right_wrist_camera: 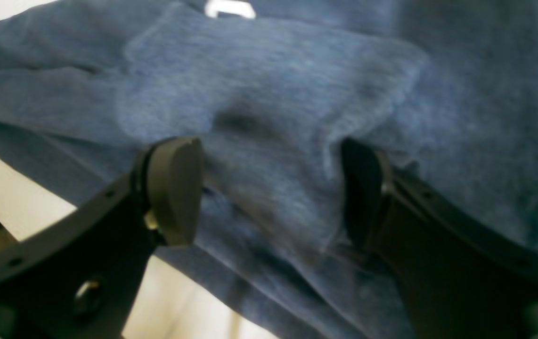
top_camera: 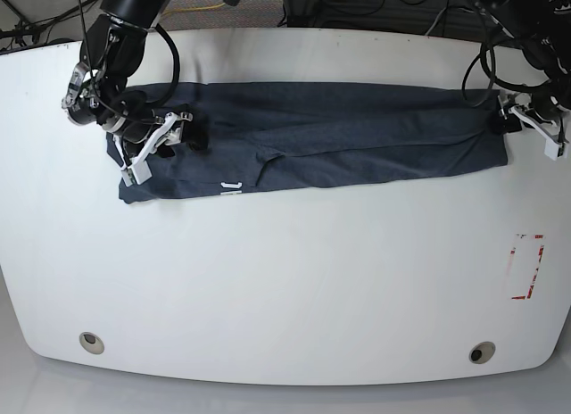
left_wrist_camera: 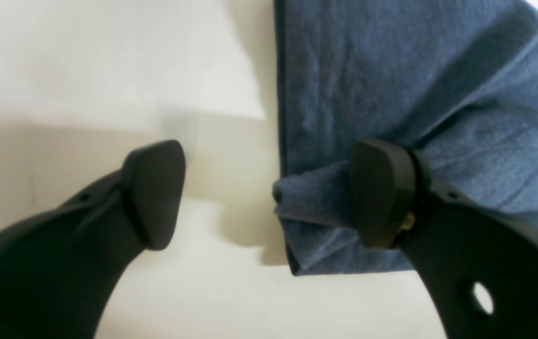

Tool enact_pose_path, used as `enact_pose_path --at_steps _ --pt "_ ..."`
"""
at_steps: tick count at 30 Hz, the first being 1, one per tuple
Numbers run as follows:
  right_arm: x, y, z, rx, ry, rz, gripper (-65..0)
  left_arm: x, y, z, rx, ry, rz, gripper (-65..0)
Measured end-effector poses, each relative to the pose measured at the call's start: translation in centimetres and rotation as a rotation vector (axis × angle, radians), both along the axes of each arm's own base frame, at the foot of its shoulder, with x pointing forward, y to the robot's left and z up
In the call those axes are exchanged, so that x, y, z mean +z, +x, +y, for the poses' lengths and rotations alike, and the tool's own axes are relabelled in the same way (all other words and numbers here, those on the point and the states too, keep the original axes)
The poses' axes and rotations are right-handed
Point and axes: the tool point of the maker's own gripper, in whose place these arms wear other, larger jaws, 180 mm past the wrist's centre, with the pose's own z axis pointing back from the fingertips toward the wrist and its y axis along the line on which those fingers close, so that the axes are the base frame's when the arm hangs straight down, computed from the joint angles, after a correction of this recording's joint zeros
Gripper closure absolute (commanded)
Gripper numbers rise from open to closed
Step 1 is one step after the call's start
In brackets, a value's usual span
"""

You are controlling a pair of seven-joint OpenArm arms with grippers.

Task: Fold the T-shirt properly
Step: 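Move the left gripper to the strip's middle and grasp it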

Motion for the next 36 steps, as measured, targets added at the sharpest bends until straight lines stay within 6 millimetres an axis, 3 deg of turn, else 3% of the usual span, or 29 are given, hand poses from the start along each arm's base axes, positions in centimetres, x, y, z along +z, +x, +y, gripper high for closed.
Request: enact_pose_path --at_steps 14,16,22,23,24,30,33,36 --pt "-0.2 -0.2 0.0 0.008 -0.007 0.009 -43.0 -0.5 1.7 -4.2 -0.112 -0.052 -0.025 -49.6" --pt "-0.2 -0.2 0.0 0.008 -0.009 0.009 -43.0 -0.6 2.0 -5.4 -0.143 -0.076 -0.033 -42.8" --pt "-0.2 -0.2 0.0 0.008 -0.009 0.010 -42.2 -1.3 2.0 -7.7 -0.196 -0.125 -0.027 -10.7" --pt "-0.2 -0.2 -0.1 0.008 -0.009 0.010 -39.6 -1.4 2.0 -7.8 -0.195 -0.127 -0.024 -4.4" --pt "-0.2 -0.2 -0.1 0.008 -0.009 0.010 -36.6 -1.5 1.8 -7.8 -0.194 -0.129 -0.020 -2.8" --pt "-0.6 -0.2 -0.5 0.001 -0.040 0.017 -10.9 -1.3 1.6 -7.8 -0.208 -0.105 -0.005 -3.1" --pt "-1.3 -0.5 -1.1 -0.003 -0.091 0.042 -10.1 -0.5 0.9 -7.6 -0.238 -0.036 0.019 -3.1" --pt "-1.8 -0.7 -1.6 -0.004 -0.136 0.065 -10.1 2.2 1.9 -7.3 -0.266 0.047 -0.048 -3.1"
